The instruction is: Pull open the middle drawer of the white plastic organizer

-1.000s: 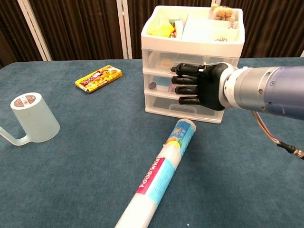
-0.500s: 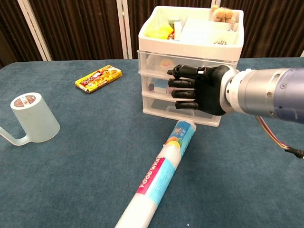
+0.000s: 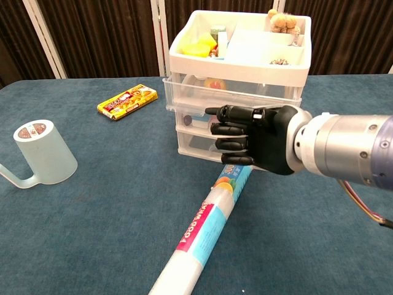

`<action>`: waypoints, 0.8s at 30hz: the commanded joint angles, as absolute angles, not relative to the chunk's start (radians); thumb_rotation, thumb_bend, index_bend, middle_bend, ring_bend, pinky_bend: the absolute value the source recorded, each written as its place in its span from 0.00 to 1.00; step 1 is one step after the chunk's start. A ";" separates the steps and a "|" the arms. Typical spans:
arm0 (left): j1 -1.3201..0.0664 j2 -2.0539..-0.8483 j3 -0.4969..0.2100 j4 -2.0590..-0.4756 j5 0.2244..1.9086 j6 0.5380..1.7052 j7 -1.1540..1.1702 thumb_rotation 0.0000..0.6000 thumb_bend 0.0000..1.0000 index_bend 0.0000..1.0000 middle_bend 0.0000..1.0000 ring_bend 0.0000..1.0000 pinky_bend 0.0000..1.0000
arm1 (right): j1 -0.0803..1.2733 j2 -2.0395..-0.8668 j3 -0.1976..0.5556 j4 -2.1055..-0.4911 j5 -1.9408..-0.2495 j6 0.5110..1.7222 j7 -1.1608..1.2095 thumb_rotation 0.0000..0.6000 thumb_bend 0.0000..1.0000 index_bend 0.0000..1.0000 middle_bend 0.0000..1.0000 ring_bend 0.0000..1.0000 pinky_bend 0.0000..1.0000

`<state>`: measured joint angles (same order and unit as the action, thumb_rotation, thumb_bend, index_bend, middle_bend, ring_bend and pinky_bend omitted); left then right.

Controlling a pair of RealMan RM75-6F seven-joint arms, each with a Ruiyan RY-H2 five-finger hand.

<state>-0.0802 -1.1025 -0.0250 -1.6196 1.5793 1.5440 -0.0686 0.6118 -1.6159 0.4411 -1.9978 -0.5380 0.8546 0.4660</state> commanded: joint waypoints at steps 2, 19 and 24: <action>-0.080 -1.102 -0.026 -1.621 1.577 1.543 -0.069 1.00 0.00 0.00 0.00 0.00 0.04 | 0.605 -1.613 0.428 -2.007 -0.550 0.846 0.465 1.00 0.81 0.12 0.95 0.89 0.96; -0.081 -1.104 -0.027 -1.621 1.574 1.542 -0.064 1.00 0.00 0.00 0.00 0.00 0.04 | 0.596 -1.583 0.346 -2.087 -0.633 0.902 0.356 1.00 0.73 0.00 0.94 0.87 0.95; -0.080 -1.104 -0.027 -1.619 1.575 1.544 -0.065 1.00 0.00 0.00 0.00 0.00 0.04 | 0.574 -1.557 0.313 -2.141 -0.637 0.925 0.340 1.00 0.73 0.00 0.94 0.87 0.95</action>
<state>-0.0803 -1.1037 -0.0269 -1.6193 1.5749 1.5437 -0.0645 0.5827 -1.5669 0.3252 -2.1268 -0.6318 0.9164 0.3474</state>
